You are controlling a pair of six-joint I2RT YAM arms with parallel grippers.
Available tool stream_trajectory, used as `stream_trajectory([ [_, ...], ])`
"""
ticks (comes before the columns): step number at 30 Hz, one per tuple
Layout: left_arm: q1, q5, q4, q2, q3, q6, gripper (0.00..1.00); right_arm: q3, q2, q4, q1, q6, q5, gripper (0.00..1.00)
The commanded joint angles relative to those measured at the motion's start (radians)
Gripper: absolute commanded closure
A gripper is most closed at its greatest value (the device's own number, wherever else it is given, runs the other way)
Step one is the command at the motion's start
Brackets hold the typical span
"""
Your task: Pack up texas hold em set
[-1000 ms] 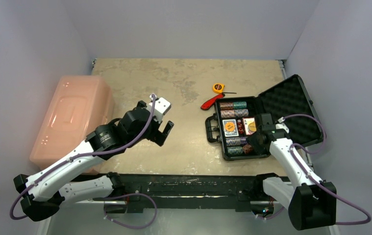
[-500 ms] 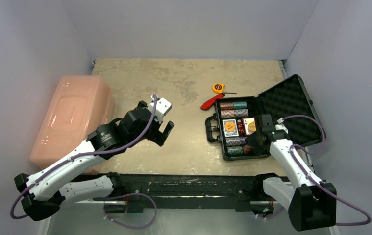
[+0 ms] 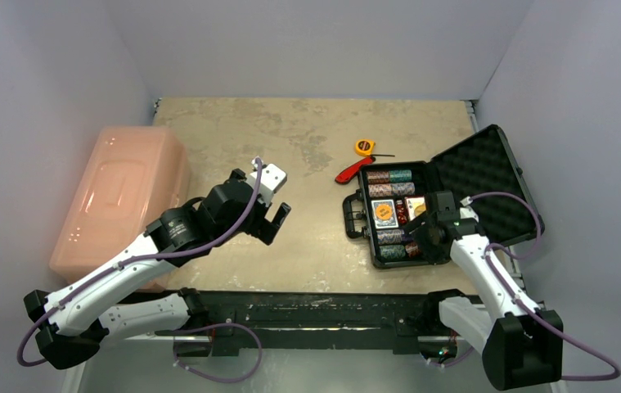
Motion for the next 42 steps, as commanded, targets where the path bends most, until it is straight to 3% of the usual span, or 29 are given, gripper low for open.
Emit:
stream_trajectory([
  [1,-0.001,-0.017,0.008,0.000,0.019,0.011,0.07,0.018,-0.015,-0.048,0.004,-0.015,0.013,0.23],
  [18,-0.001,-0.025,-0.002,0.006,0.026,0.009,0.07,0.094,-0.057,-0.074,0.003,-0.091,0.041,0.19],
  [23,-0.001,-0.026,-0.002,0.008,0.025,0.008,0.07,0.107,-0.026,-0.061,0.002,-0.078,0.111,0.28],
  [34,-0.001,-0.026,-0.006,0.009,0.027,0.008,0.07,0.078,0.017,-0.016,-0.065,-0.049,0.188,0.62],
  [42,-0.001,-0.026,-0.007,0.011,0.027,0.008,0.07,0.021,0.059,-0.009,-0.150,0.038,0.202,0.70],
])
